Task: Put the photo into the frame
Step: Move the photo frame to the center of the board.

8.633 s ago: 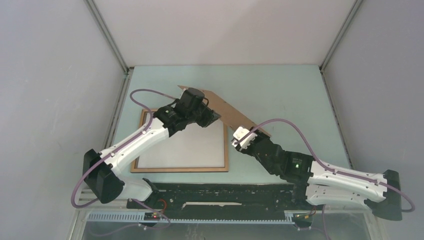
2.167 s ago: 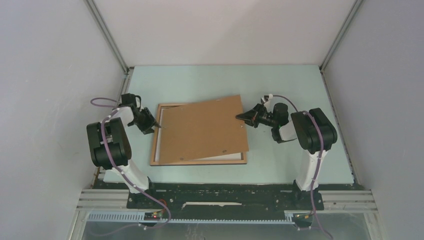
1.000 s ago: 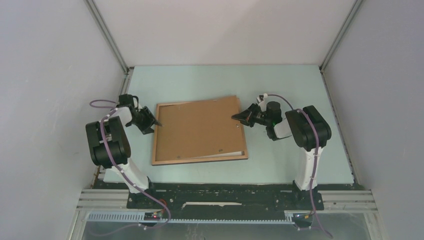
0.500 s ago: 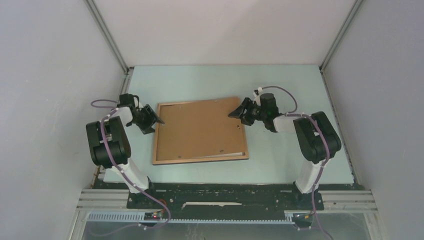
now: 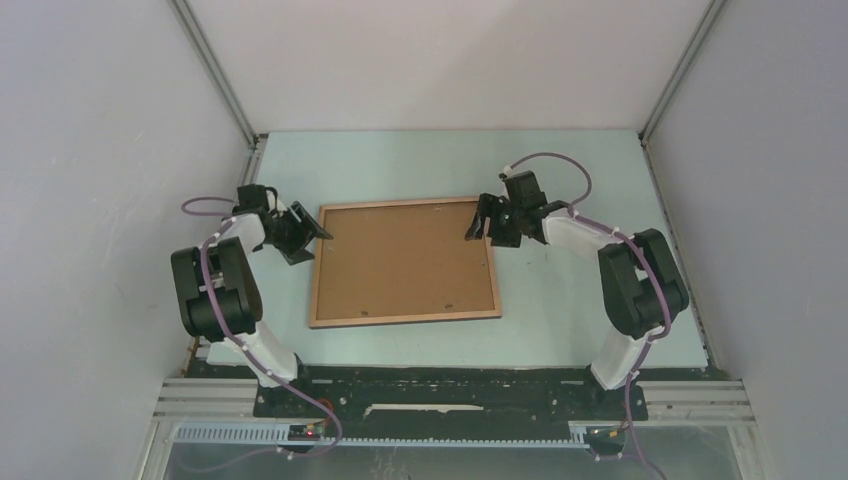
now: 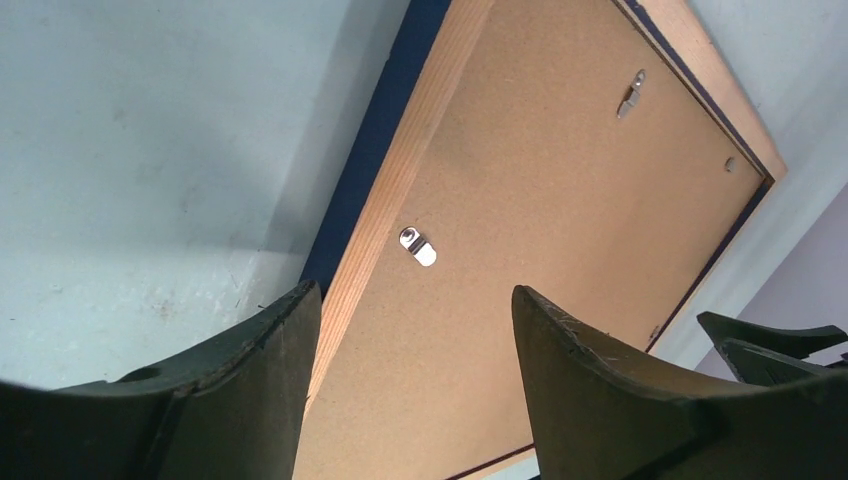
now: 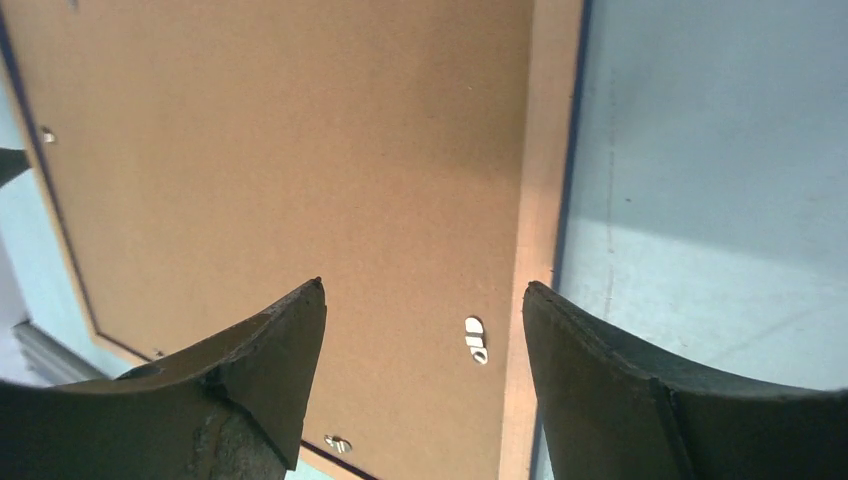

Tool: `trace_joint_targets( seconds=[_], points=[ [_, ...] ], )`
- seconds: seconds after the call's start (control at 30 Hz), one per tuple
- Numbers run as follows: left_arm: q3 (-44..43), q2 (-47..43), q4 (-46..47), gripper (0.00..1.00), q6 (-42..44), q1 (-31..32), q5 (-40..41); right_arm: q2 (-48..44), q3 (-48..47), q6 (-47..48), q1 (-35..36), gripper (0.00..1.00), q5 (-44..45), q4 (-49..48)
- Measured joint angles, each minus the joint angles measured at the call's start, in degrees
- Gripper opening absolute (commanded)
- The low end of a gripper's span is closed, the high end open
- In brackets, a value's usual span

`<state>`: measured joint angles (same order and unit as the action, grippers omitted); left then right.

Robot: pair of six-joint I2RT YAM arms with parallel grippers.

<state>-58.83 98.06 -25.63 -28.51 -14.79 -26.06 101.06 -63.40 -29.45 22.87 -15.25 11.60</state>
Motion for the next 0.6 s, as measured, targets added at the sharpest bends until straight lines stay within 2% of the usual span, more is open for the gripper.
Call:
trace_joint_targets(
  seconds=[0.33, 0.6],
  points=[
    [0.00, -1.01, 0.26, 0.74, -0.13, 0.11, -0.09, -0.74, -2.99, 3.39, 0.66, 0.79, 6.05, 7.34],
    [0.00, -0.26, 0.28, 0.74, -0.07, 0.31, 0.11, -0.83, -2.62, 2.03, 6.80, 0.79, 6.78, 0.07]
  ],
)
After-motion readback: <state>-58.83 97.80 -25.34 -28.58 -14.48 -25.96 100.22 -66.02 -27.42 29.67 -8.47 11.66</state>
